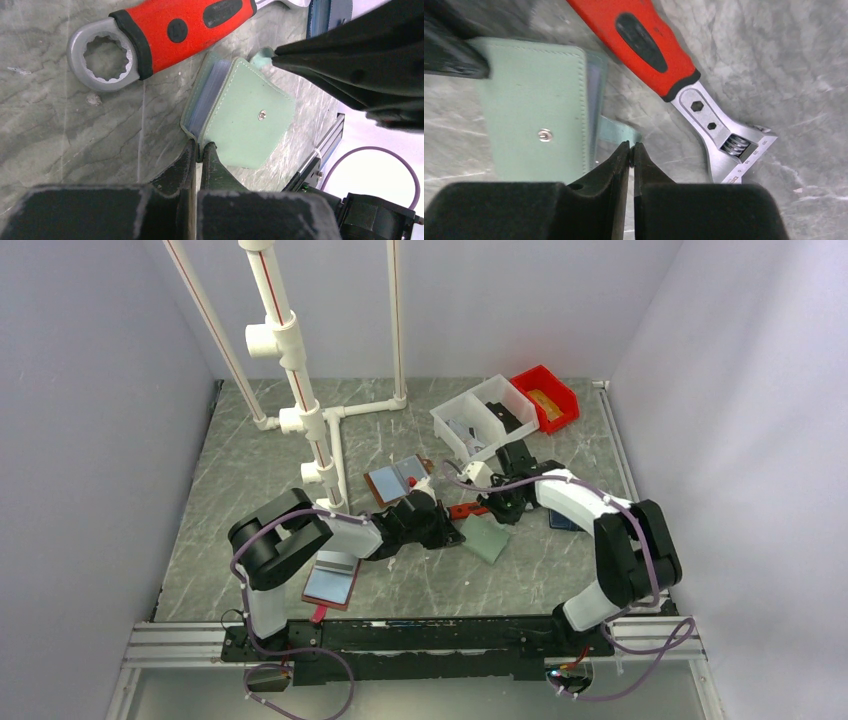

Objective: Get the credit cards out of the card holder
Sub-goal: Open the card holder at the center of the board.

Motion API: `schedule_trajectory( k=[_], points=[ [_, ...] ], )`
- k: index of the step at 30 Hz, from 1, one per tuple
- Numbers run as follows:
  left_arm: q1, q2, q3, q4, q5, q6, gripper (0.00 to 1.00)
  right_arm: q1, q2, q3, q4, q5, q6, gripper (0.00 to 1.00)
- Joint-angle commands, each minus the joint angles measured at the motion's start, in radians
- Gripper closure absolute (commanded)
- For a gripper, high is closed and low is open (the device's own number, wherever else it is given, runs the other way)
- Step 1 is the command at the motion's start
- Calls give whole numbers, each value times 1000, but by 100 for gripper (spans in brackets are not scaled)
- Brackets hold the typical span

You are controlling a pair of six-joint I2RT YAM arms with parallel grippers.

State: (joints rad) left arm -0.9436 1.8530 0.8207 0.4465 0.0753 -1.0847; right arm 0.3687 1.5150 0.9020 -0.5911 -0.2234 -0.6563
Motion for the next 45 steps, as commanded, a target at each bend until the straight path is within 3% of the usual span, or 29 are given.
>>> schedule_trajectory(
  k=[1,6,12,17,25,34,37,45],
  points=[
    [5,7,-48,-144,-25,56,98,-20,60,30,-22,47,48,84],
    [6,-13,-57,-132,-18,63,96,-31,46,41,-48,-66,59,66],
    [5,-27,-66,-113,-3,63,92,-65,31,65,-108,-250,48,61],
    [5,-61,-81,-72,27,54,71,-68,27,79,-140,-342,31,61],
    [-7,-146,-112,-17,56,38,48,-65,21,87,-174,-452,5,61],
    [-40,-222,-143,48,42,51,33,-39,27,101,-223,-575,-36,61],
    [-57,-257,-190,146,30,67,2,-22,49,106,-239,-601,-42,61],
    [-72,-250,-201,173,40,55,1,40,116,123,-246,-636,-4,62]
  ],
)
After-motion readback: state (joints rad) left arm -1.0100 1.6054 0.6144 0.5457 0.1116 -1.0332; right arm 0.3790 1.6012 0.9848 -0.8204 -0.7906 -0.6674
